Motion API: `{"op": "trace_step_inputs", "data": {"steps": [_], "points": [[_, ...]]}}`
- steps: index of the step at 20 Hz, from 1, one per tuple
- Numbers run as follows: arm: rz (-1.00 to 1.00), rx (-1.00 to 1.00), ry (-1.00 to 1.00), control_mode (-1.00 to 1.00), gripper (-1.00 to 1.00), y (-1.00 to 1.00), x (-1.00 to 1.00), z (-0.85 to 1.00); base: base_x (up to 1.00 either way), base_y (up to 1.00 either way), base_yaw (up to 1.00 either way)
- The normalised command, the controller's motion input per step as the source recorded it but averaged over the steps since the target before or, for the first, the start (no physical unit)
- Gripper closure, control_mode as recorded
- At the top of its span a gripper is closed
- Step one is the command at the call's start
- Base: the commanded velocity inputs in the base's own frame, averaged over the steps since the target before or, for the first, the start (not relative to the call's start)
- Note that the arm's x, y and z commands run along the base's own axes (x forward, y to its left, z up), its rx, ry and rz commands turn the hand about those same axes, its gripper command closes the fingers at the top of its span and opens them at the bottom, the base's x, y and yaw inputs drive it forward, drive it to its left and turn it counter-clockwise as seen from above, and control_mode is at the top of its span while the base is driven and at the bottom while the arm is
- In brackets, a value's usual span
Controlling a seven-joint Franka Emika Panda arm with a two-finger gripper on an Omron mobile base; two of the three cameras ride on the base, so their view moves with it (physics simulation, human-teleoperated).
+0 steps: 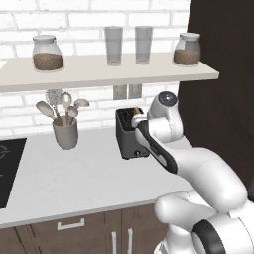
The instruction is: Start the toaster. Once the lever pops up, take the bread to the plate on the dining counter.
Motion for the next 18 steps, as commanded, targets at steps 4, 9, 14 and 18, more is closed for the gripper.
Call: {"op": "trace_step_inputs", "data": {"steps": [4, 9, 14, 18], "points": [[0.01, -0.01, 0.0, -1.0, -1.0, 0.0, 0.33, -0.1, 0.0, 0.0, 0.0], [0.0, -0.04, -0.01, -1.0, -1.0, 0.0, 0.4, -0.13, 0.0, 0.0, 0.0], [0.0, -0.03, -0.01, -1.0, -1.0, 0.0, 0.4, -0.14, 0.0, 0.0, 0.0], [0.0, 0.0, 0.0, -1.0, -1.0, 0.0, 0.37, -0.18, 0.0, 0.0, 0.0]]}}
